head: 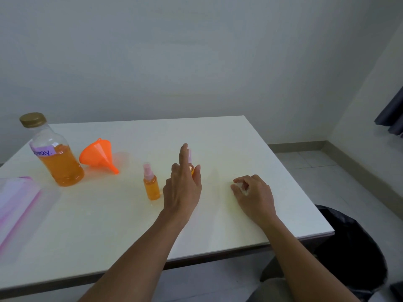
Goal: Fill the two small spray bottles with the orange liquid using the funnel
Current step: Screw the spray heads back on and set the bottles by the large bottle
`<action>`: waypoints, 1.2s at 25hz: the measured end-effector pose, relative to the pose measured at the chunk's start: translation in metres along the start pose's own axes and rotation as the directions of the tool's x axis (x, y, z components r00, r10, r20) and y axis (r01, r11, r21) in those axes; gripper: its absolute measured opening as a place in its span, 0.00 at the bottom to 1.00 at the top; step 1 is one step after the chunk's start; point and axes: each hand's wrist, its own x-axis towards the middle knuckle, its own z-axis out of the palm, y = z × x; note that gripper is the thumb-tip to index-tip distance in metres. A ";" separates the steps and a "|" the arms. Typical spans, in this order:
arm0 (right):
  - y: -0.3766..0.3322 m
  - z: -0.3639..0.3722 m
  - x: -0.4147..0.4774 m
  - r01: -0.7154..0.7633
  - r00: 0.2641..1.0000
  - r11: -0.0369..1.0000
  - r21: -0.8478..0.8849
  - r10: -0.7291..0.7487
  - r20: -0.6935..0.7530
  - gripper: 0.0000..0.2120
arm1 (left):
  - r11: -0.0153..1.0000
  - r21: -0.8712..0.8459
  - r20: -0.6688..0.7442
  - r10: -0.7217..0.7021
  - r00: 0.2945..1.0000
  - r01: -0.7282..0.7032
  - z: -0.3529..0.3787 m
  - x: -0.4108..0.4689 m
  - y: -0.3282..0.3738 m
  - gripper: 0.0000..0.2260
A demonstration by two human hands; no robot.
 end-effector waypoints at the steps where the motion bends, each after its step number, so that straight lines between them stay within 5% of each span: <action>1: -0.002 -0.002 -0.001 -0.005 1.000 0.999 0.054 0.006 -0.009 0.08 | 0.996 -0.088 0.026 -0.018 1.000 0.020 -0.003 0.001 0.002 0.27; 4: -0.011 -0.014 -0.004 -0.034 0.996 0.952 0.303 0.058 -0.071 0.07 | 0.924 -0.363 0.146 -0.074 0.987 0.122 -0.015 0.002 0.006 0.23; 9: -0.071 -0.051 0.011 0.058 0.998 0.746 0.664 -0.048 -0.034 0.11 | 0.929 -0.362 0.154 -0.027 0.988 0.082 -0.032 0.004 -0.001 0.21; 17: -0.117 -0.077 0.041 0.250 0.918 0.862 0.442 -0.356 0.175 0.12 | 0.894 -0.447 0.170 0.069 0.983 0.015 -0.043 -0.004 0.001 0.19; 25: -0.121 -0.091 0.044 0.270 0.858 0.890 0.368 -0.396 0.327 0.11 | 0.869 -0.494 0.161 0.086 0.983 0.005 -0.044 -0.005 0.004 0.20; 30: -0.123 -0.084 0.037 0.255 0.882 0.902 0.349 -0.365 0.299 0.10 | 0.866 -0.500 0.166 0.065 0.984 0.027 -0.041 -0.008 0.007 0.20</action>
